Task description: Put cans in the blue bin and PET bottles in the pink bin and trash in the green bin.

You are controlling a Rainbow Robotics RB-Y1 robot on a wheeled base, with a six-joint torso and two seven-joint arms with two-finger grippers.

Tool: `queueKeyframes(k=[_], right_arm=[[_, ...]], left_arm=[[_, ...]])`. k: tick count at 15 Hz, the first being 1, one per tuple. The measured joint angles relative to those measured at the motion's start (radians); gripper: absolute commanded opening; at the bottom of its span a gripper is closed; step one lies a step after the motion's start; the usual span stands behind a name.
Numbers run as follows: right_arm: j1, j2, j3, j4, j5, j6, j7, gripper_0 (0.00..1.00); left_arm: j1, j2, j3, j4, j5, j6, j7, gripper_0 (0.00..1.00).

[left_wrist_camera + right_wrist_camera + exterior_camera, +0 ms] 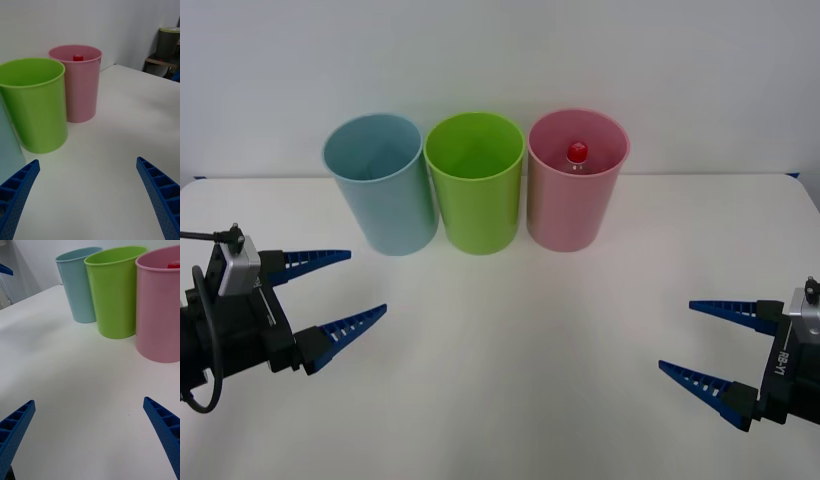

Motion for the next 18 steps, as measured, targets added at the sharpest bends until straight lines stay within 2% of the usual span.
queueKeyframes(k=[2, 4, 11, 13, 18], right_arm=[[0.0, 0.0, 0.0, 0.0, 0.0, 0.0, 0.0, 1.0], [0.0, 0.0, 0.0, 0.0, 0.0, 0.0, 0.0, 1.0], [0.0, 0.0, 0.0, 0.0, 0.0, 0.0, 0.0, 1.0], [0.0, 0.0, 0.0, 0.0, 0.0, 0.0, 0.0, 1.0], [0.0, 0.0, 0.0, 0.0, 0.0, 0.0, 0.0, 1.0]], left_arm=[[0.03, -0.086, 0.06, -0.011, -0.09, -0.078, -0.001, 0.88], [0.047, -0.128, 0.089, -0.012, -0.141, -0.115, -0.007, 0.88], [0.101, -0.126, 0.103, -0.011, -0.19, -0.089, -0.01, 0.9], [0.11, -0.127, 0.103, -0.011, -0.192, -0.089, -0.009, 1.0], [0.113, -0.126, 0.103, -0.011, -0.193, -0.089, -0.009, 1.0]])
